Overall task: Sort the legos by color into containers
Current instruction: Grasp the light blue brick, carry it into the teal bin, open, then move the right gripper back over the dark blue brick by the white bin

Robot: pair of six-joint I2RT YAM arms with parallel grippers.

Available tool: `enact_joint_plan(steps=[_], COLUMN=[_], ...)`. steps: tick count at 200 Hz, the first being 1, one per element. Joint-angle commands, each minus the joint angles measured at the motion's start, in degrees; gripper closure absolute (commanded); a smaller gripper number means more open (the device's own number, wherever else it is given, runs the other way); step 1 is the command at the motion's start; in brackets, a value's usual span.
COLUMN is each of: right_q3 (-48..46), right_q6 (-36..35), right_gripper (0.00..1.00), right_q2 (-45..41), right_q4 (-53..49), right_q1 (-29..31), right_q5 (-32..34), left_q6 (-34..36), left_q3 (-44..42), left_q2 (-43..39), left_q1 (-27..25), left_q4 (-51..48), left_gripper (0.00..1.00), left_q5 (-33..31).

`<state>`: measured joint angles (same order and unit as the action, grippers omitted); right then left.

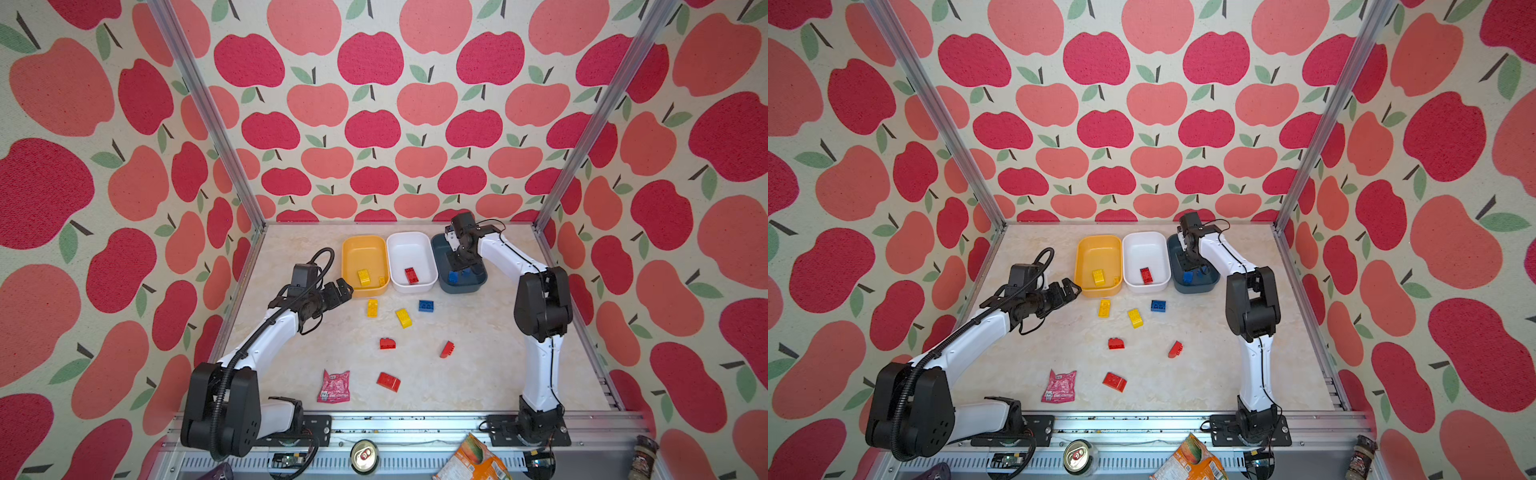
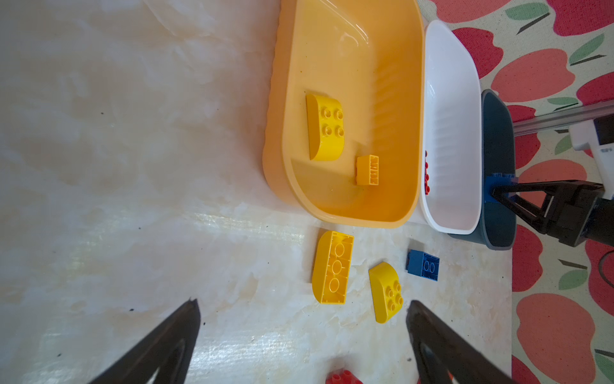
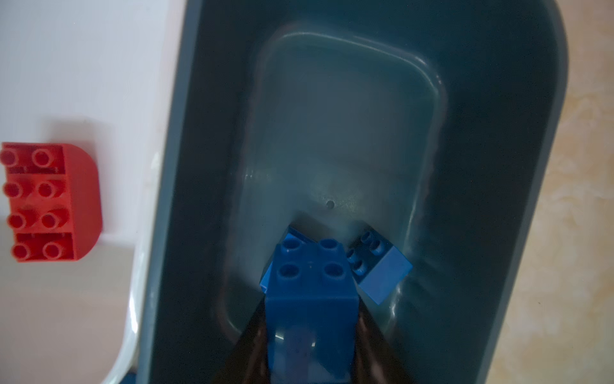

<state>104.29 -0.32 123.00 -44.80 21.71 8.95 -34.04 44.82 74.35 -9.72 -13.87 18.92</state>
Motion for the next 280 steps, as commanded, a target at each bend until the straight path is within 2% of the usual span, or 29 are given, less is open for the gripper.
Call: enact_joint_plan(steps=[1,36,53,66,77,185,245,280], right_q3=[3.2,6.0,6.8,6.9,7.0,5.0,-3.9,-11.5], right_q6=[1.6,1.5,1.5,1.5,1.5,1.6,7.0,12.5], right_gripper=[0.69,0.65,0.59,0.50,0.47,0.45,0.41,0.31], right_q2=[2.0,4.4,4.8,4.8,4.6,-0.2,-8.7,-15.2], right_q4=[-0.2,-1.4,-1.9,-2.0,-2.1,-3.7,-3.5,-2.3], right_q1=[-0.7,-1.0,-1.0,-1.0,-1.0,-0.5,0.5,2.5], right_q5=[-0.6,-0.3,-0.4,-0.7,-0.9,-2.2,-4.1,-5.3], left_q6=[0.1,0.1,0.1,0.1,0.2,0.0,-0.1,-0.1], left_q3=[0.4,0.4,0.4,0.4,0.3,0.3,0.5,0.4], left_q2=[0.0,0.0,0.0,-0.1,0.0,-0.1,0.1,0.3], left_q1=[0.3,0.3,0.4,0.3,0.3,0.3,0.3,0.3], left_q4=[-0.8,-0.8,-0.8,-0.8,-0.7,-0.5,-0.3,0.2], left_gripper=[0.01,0.01,0.01,0.01,0.01,0.01,0.01,0.01], left_q5=[0.2,0.2,0.2,0.2,0.2,0.3,0.4,0.7])
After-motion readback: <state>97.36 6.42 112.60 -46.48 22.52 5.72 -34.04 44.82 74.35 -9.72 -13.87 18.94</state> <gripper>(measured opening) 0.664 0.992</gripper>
